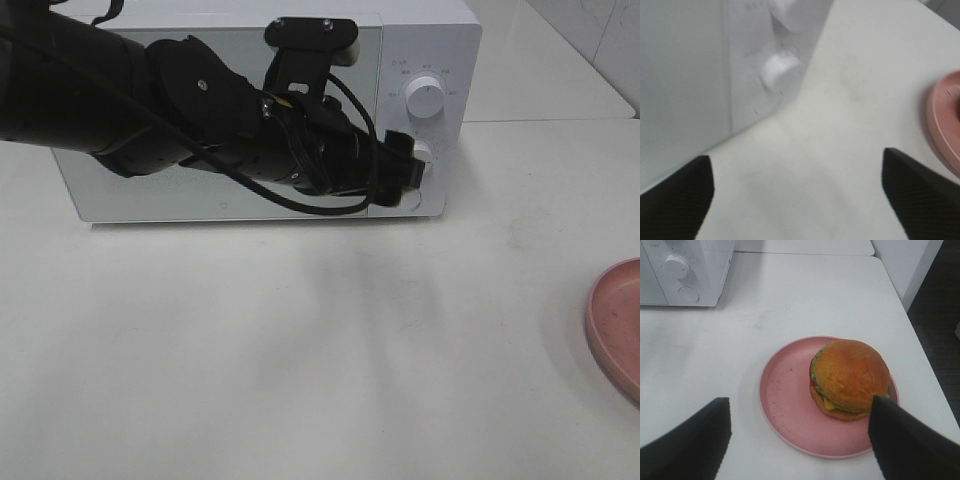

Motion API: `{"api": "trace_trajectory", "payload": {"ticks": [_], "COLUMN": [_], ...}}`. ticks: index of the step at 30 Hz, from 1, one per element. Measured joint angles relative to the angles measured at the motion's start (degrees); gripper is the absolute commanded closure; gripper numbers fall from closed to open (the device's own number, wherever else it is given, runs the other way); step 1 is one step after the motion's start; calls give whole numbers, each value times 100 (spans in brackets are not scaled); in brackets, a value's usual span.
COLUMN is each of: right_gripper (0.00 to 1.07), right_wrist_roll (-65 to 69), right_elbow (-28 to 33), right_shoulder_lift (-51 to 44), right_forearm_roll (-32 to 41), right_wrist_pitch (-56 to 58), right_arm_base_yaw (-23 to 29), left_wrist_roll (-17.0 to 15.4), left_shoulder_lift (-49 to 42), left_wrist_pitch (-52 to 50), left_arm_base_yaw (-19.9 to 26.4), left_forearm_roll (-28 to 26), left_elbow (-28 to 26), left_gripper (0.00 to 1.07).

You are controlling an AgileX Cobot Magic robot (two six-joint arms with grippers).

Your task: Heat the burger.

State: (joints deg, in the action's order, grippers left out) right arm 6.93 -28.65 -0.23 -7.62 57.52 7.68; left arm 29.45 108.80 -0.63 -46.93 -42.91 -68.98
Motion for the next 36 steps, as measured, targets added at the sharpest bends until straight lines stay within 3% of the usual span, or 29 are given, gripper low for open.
{"api": "trace_trajectory", "payload": {"ticks": [1, 3, 6, 8, 11, 14, 16, 17, 19, 23, 24, 26, 30, 36], "right_gripper": [31, 31, 31, 31, 31, 31, 31, 31, 31, 31, 31, 31, 31, 31], "right_wrist_roll": [0, 0, 0, 0, 0, 0, 0, 0, 0, 0, 0, 0, 0, 0], "right_elbow": [0, 0, 0, 0, 0, 0, 0, 0, 0, 0, 0, 0, 0, 0], "right_shoulder_lift": [0, 0, 0, 0, 0, 0, 0, 0, 0, 0, 0, 0, 0, 0], "right_forearm_roll": [0, 0, 0, 0, 0, 0, 0, 0, 0, 0, 0, 0, 0, 0], "right_wrist_pitch": [0, 0, 0, 0, 0, 0, 0, 0, 0, 0, 0, 0, 0, 0], "right_arm_base_yaw": [0, 0, 0, 0, 0, 0, 0, 0, 0, 0, 0, 0, 0, 0], "left_wrist_roll": [0, 0, 0, 0, -69, -315, -659, -659, -974, -1243, -1398, -1450, -1656, -1828], "left_shoulder_lift": [0, -166, -229, -458, -590, -814, -997, -997, -1180, -1398, -1570, -1644, -2108, -2573], "left_wrist_pitch": [0, 1037, 1289, 2166, 2653, 3323, 3994, 3994, 4664, 5260, 5615, 5747, 6457, 6944], "left_arm_base_yaw": [0, 0, 0, 0, 0, 63, 241, 241, 544, 934, 1238, 1364, 2160, 2865], "left_forearm_roll": [0, 229, 361, 922, 1175, 1432, 1650, 1650, 1822, 1919, 1954, 1960, 2045, 2384], "left_elbow": [0, 0, 0, 0, 0, 0, 0, 0, 0, 0, 0, 0, -11, -29], "left_gripper": [6, 8, 8, 8, 8, 8, 8, 8, 8, 8, 8, 8, 8, 8]}}
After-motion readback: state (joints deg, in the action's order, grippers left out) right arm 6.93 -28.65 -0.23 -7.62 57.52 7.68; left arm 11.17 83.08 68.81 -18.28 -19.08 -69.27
